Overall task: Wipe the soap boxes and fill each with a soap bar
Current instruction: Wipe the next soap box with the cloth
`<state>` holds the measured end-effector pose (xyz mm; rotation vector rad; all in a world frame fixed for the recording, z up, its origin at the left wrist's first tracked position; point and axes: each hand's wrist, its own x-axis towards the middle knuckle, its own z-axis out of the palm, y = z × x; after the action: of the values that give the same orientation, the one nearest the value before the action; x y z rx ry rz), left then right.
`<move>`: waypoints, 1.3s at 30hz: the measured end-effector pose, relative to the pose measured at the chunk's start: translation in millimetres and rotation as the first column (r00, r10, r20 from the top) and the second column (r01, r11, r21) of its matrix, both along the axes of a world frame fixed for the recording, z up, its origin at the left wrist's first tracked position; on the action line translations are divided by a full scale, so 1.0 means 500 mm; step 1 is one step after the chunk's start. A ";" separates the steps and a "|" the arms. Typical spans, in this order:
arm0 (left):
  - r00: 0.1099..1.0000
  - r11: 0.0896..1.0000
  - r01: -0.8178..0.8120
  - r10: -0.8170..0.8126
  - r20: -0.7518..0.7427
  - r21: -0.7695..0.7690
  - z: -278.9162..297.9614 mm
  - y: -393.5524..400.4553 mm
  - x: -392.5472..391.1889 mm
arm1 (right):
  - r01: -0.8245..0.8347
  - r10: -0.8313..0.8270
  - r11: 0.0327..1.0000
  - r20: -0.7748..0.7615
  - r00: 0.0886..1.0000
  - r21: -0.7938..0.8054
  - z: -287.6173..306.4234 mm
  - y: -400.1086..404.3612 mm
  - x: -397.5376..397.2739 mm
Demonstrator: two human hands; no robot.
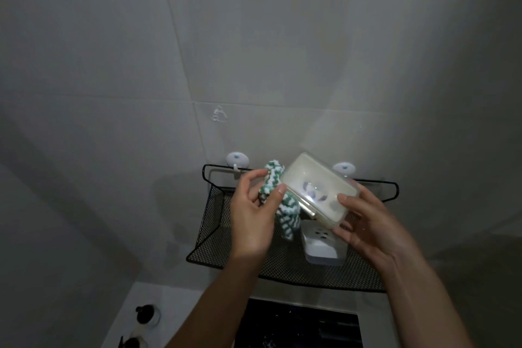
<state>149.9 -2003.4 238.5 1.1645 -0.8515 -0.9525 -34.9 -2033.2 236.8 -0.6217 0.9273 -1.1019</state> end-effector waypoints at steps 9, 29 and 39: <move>0.833 0.993 0.072 -0.008 0.554 -0.094 0.025 -0.015 0.035 | -0.162 0.159 0.987 -0.165 0.973 -0.005 -0.006 0.010 -0.005; 0.898 0.985 0.091 -0.018 0.439 -0.145 0.037 -0.033 0.013 | -0.064 0.065 0.998 -0.045 0.997 0.014 0.012 0.008 0.007; 0.975 0.981 0.087 -0.048 0.215 -0.176 -0.025 0.029 -0.043 | 0.136 -0.135 0.990 0.030 0.990 -0.026 0.004 0.009 0.023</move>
<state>128.2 -1989.0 225.9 1.0927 -1.1320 -0.7958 -23.4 -2028.6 238.7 -0.5707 0.9418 -1.2436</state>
